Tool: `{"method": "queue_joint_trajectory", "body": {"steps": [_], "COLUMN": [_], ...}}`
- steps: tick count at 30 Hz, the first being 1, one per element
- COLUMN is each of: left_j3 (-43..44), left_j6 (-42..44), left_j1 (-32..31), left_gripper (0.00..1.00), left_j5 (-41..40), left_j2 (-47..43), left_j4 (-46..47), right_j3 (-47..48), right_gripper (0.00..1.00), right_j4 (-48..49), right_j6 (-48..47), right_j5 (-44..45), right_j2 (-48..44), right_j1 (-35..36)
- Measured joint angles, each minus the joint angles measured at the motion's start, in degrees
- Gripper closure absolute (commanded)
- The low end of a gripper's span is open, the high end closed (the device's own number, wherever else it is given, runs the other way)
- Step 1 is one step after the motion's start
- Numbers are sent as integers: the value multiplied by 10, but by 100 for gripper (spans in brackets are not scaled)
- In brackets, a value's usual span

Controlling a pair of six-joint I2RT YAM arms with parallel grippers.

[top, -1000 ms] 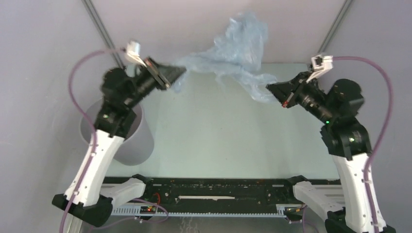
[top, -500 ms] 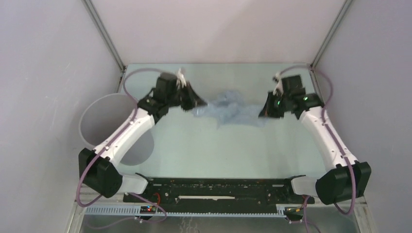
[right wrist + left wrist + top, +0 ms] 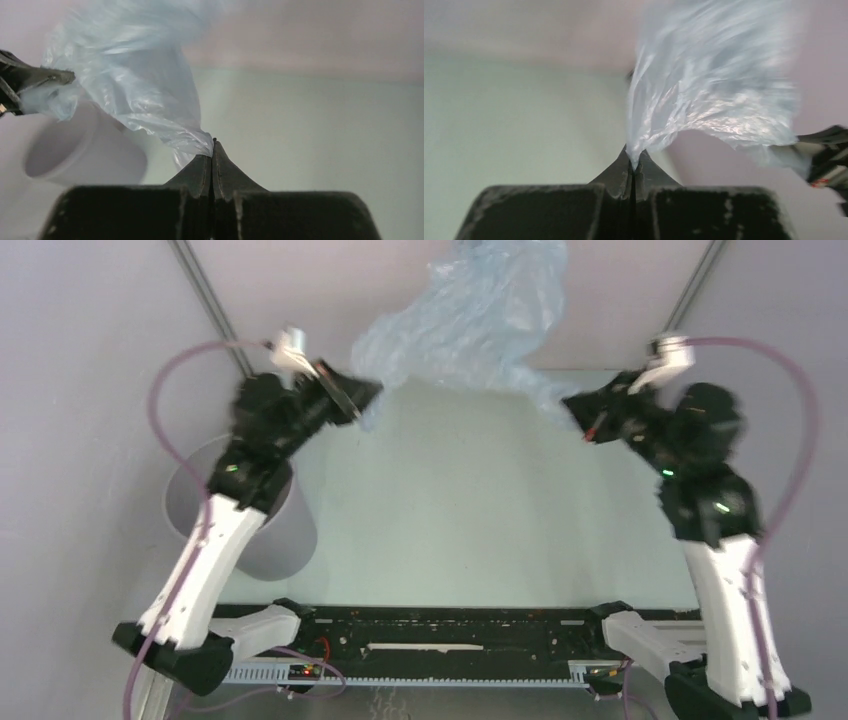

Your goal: Put the trash bags into the trash bin

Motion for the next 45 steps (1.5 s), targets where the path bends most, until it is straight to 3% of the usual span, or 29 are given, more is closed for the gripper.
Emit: {"method": "queue_joint_trajectory", "body": {"steps": [4,7,10,13,19,20,22,24,25,29,33,36,39,42,45], "left_j3": [-236,-385,-402,-312,179,242,299,263,211,-89,-376,-466,-414,-231,-7], "left_j6": [-9,-18,-21,-19,-14,-8,9,26,28,17,-5,-19,-17,-7,0], "left_j1": [23,-13,-43,-38,-12,-13,-24,-38,-43,-32,-43,-66,-61,-41,-24], "left_gripper": [100,100,100,100,100,100,100,100,100,100,100,100,100,100,100], "left_j5": [-6,-4,8,26,67,67,62,45,34,10,-1,-2,1,14,34], "left_j2": [13,44,34,46,199,207,194,141,106,-25,3,3,-13,45,125], "left_j4": [-31,-95,-138,-146,-117,-104,-80,-57,-48,-1,-15,-98,-120,-122,-103], "right_j3": [-254,-426,-464,-315,246,306,333,258,158,-165,-417,-508,-461,-314,-79], "right_gripper": [100,100,100,100,100,100,100,100,100,100,100,100,100,100,100], "right_j4": [20,-19,-111,-150,-167,-166,-150,-115,-69,12,9,-65,-83,-83,-107], "right_j6": [5,12,17,17,12,11,6,4,5,19,38,49,50,43,35], "right_j5": [-24,-24,-26,-31,-11,-2,10,15,14,-9,-23,-21,-27,-31,-29], "right_j2": [25,111,97,95,239,243,211,136,75,-65,19,30,-4,34,126], "right_j1": [-10,0,7,-6,-8,1,19,33,36,17,33,57,51,26,9]}}
